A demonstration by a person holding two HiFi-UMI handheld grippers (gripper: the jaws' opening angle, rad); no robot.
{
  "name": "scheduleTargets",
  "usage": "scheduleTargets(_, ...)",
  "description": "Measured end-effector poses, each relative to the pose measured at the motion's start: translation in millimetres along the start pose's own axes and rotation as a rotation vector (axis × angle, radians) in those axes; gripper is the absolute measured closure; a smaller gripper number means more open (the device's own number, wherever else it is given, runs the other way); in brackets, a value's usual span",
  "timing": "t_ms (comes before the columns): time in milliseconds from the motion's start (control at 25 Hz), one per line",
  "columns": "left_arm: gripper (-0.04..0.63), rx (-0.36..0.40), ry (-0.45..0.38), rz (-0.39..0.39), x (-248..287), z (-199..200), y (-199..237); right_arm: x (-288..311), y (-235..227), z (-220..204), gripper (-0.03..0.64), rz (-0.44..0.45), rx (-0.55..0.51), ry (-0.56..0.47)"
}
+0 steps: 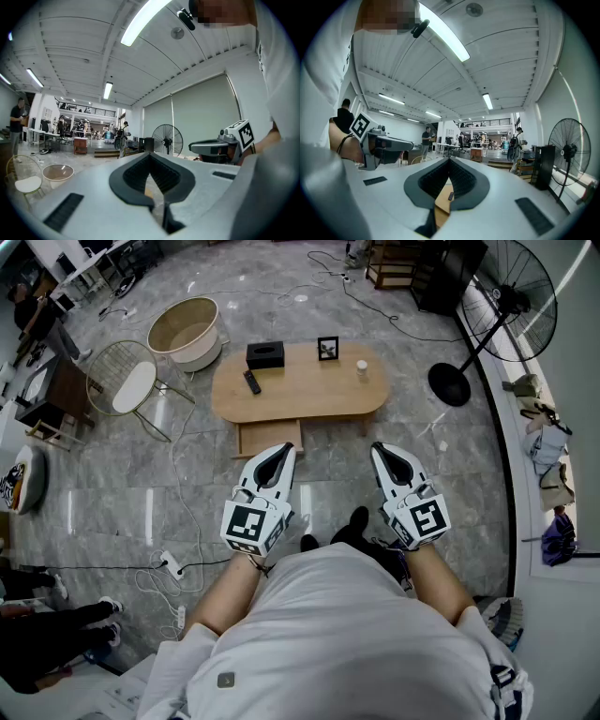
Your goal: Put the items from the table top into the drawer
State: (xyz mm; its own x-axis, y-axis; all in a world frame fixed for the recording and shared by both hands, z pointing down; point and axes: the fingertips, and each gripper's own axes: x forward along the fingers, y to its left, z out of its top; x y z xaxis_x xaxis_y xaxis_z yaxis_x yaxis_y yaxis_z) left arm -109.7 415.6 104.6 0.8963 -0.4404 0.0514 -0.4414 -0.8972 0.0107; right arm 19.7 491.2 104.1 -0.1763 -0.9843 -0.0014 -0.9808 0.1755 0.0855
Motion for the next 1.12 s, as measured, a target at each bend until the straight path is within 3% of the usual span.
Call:
scheduleTargets(480,0.586,0.002,0.028,-0.024,60,-5,-18,-1,-58,-17,0.592,-0.007,0.026,0.011)
scheduleTargets(1120,0.586,0.036,0.029,-0.116,243,11,-82,-15,-238,-30,0.591,-0.061,0.043,0.015)
